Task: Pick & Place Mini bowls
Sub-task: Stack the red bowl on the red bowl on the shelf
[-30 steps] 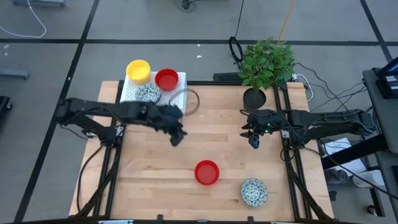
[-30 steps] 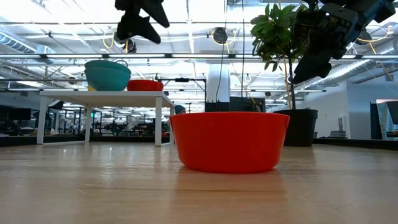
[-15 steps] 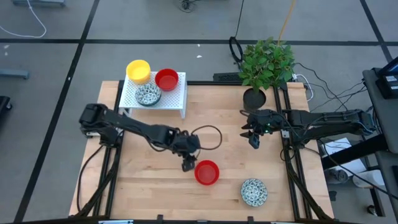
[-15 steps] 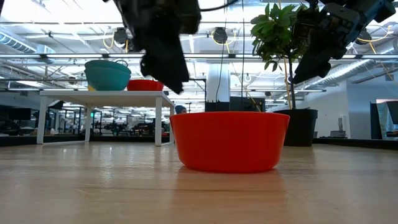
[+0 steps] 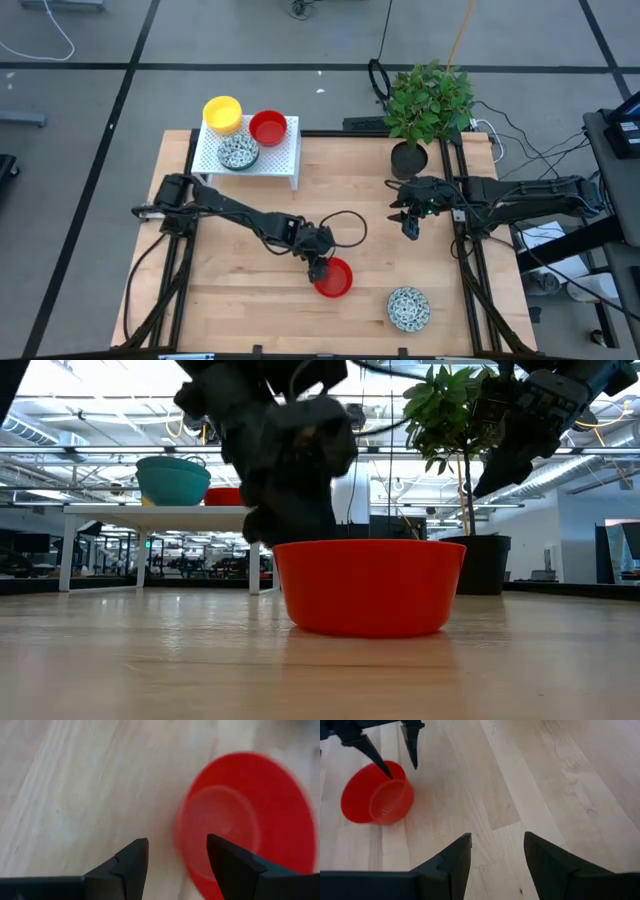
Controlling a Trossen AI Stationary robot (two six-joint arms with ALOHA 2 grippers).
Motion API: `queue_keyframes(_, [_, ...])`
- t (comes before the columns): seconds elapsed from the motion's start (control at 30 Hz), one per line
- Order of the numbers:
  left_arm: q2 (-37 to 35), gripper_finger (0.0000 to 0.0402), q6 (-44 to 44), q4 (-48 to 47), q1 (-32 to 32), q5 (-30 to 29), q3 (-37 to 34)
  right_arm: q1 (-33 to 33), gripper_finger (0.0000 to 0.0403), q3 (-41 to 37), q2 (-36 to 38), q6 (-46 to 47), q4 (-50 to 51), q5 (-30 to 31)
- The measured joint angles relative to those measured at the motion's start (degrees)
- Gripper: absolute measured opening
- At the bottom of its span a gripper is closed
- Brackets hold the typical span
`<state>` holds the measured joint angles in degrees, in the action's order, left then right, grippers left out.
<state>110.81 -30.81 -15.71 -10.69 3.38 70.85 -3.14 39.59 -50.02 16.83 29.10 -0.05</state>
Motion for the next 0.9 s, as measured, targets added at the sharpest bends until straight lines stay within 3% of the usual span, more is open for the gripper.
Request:
queue_keyframes(0.17, [1.46,0.0171,-1.46,-1.02,0.01,-2.05,-0.02,0.00,0.0169,0.00,0.00,-1.66,1.23,-0.02])
queue_keyframes(0.4, [0.38,0.0018,-4.64,-0.04,0.42,-1.58,-0.02,0.00,0.0169,0.00,-0.02,-4.47,2.73,-0.02])
queue_keyframes(0.63, [-5.26,0.0009,-5.93,2.47,3.59,-2.33,-0.02,0.00,0.0169,0.00,-0.01,-5.93,2.35,-0.02])
queue_keyframes(0.9, [-19.10,0.0018,2.89,0.64,13.63,-13.26,-0.02,-0.02,0.0169,0.00,-0.02,-7.73,1.82,0.03])
